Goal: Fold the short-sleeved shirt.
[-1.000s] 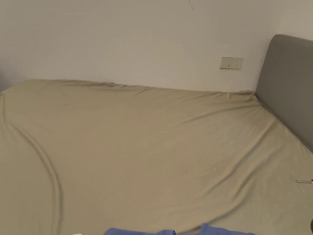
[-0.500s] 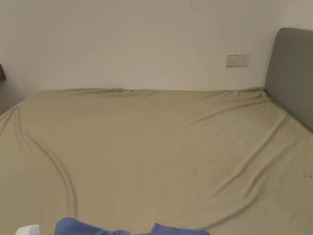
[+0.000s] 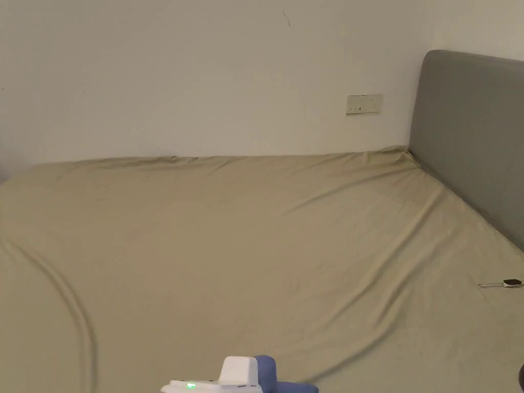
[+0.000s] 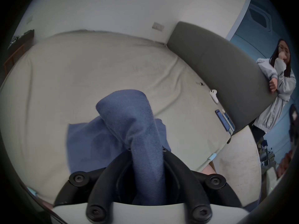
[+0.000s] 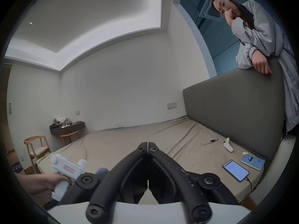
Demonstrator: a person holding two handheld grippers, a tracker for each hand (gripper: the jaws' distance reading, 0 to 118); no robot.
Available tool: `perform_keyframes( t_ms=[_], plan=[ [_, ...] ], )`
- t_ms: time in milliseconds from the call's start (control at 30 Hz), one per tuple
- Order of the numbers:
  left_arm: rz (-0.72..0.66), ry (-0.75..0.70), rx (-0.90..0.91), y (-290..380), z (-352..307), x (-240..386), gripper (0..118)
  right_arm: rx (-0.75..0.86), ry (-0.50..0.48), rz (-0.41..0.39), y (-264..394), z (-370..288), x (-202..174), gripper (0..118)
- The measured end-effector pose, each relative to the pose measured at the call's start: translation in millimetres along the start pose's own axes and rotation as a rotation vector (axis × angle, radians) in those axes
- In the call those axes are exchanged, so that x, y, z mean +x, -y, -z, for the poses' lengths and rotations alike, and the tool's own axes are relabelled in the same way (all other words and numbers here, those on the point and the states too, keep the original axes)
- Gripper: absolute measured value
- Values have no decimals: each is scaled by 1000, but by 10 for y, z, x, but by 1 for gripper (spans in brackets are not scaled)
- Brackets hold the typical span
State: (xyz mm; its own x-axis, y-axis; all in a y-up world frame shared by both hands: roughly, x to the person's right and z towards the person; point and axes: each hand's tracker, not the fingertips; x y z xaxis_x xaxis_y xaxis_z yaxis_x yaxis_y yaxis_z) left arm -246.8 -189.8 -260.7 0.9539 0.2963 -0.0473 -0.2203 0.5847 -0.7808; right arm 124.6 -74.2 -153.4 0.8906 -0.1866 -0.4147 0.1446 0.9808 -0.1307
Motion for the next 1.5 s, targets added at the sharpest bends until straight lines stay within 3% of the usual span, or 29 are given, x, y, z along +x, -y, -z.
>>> perform_keyframes(
  t_ms=[67, 133, 267, 300, 333, 367, 400, 433, 567, 633, 667, 700, 733, 800, 867, 967, 1200, 1233, 1267, 1400, 1500],
  plan=[
    [25, -54, -60, 48, 296, 105, 15, -1, 13, 6, 0, -39, 48, 2],
    [-64, -22, -62, 56, 467, 75, 15, 0, 29, 15, -4, -84, 107, 2],
    [-53, -28, -61, 62, 517, 54, 16, -1, 52, 24, 12, -129, 202, 2],
    [-67, -17, -64, 52, 500, 20, 20, -5, 55, 28, 25, -122, 224, 2],
    [-95, 32, -45, 54, 430, -9, 30, -12, 55, 37, 34, -110, 242, 2],
    [-124, 83, -20, 58, 338, -51, 53, -15, 55, 47, 43, -100, 253, 2],
    [-125, 159, 25, 85, 191, -66, 91, -16, 54, 54, 52, -86, 257, 2],
    [-110, 181, 81, 97, 40, -65, 116, -19, 51, 58, 56, -69, 254, 2],
    [-7, 213, 448, 265, -1062, -207, 118, -26, 32, 62, 63, -11, 231, 2],
    [39, 161, 510, 333, -1474, -351, 112, -23, 29, 53, 68, 1, 206, 2],
    [71, 97, 512, 341, -1561, -389, 90, -22, 21, 50, 72, 10, 201, 2],
    [95, 35, 556, 395, -1624, -457, 19, -25, 17, 48, 85, 31, 189, 2],
    [146, -43, 569, 448, -1640, -497, 0, -25, 16, 49, 100, 47, 177, 2],
    [164, -270, 613, 516, -1438, -596, 0, -32, 8, 62, 125, 83, 161, 2],
    [72, -105, 559, 520, -1266, -767, 0, -34, -3, 84, 139, 92, 146, 2],
    [64, -192, 531, 588, -778, -586, 0, -35, -10, 81, 125, 79, 112, 2],
    [-2, -28, 250, 589, 367, 54, 0, -19, 7, 53, -10, -76, 167, 2],
    [78, 15, 197, 614, 494, 211, 0, -16, 14, 51, -28, -103, 186, 2],
    [136, -2, 193, 649, 566, 354, 0, -13, 29, 47, -44, -126, 199, 2],
    [-47, 68, 161, 527, 752, 597, 0, -4, 53, 43, -121, -218, 237, 2],
    [7, 73, 158, 479, 797, 695, 0, 0, 67, 34, -142, -252, 242, 2]
  ],
)
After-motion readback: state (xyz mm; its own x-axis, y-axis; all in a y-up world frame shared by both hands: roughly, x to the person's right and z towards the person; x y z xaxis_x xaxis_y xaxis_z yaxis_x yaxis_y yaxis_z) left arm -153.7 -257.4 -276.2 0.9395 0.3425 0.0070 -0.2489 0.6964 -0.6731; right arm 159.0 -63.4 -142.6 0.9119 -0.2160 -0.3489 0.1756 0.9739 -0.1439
